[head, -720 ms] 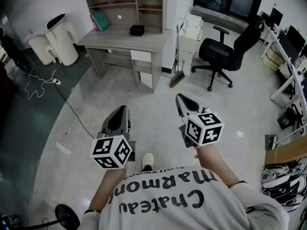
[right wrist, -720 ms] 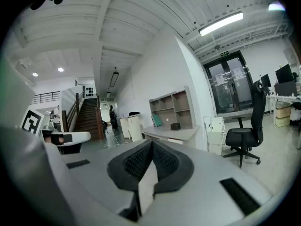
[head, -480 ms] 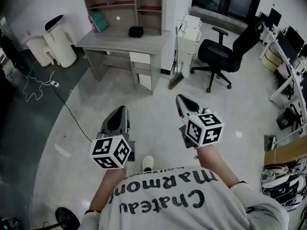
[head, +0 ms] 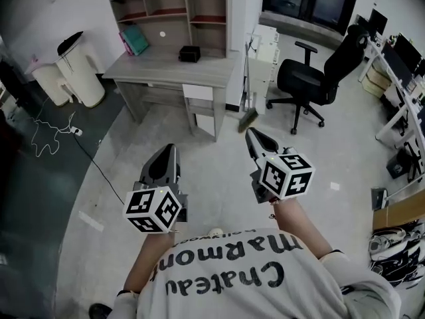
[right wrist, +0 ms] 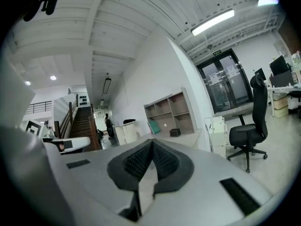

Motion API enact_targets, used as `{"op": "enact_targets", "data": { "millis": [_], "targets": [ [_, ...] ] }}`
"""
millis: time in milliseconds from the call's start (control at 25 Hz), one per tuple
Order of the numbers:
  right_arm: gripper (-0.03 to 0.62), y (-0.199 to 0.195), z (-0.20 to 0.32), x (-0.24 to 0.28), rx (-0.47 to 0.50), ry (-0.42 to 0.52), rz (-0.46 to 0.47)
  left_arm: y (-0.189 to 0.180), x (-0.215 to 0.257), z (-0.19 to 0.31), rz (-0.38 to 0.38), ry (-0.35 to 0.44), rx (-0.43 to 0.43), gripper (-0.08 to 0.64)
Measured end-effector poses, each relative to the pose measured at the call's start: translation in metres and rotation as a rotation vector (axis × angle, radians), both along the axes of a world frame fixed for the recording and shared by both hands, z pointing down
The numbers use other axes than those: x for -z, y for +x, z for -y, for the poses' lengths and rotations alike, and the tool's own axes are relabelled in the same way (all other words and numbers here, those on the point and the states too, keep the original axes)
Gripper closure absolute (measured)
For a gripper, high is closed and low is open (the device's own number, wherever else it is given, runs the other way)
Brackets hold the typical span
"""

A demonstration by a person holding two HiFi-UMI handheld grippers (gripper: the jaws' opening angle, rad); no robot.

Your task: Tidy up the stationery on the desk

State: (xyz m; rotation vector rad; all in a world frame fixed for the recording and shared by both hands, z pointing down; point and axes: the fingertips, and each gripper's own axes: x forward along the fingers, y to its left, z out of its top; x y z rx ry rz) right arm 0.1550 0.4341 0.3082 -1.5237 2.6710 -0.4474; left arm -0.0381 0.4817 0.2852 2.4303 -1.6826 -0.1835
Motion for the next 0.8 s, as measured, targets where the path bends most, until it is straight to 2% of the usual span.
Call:
{"op": "enact_targets", "data": {
  "millis": [160,480,640,800],
  "targets": [
    [0.577,-0.019,0.026,0.005,-0.011,-0.012,0.062,-0.018,0.009,0.026,-0.018,0.026,-0.047,0.545],
    [0.577,-0.052,0.06,-0.005,-0.018,-0.024,0.041,-0.049,0.001,0.068,-0.055,0.03,-0.085,0.545],
    [0.577,-0.052,0.075,-0.015,-0.054,-0.035,0.03,-0.048,-0.009,0.084,-0.105,0.02,-0.128,0.545],
    [0.577,-0.044,0.089,-0.029,-0.081,-0.092,0.064,-0.043,-0.025,0.098,-0.085,-0.011,-0.14,0.545]
  ]
}}
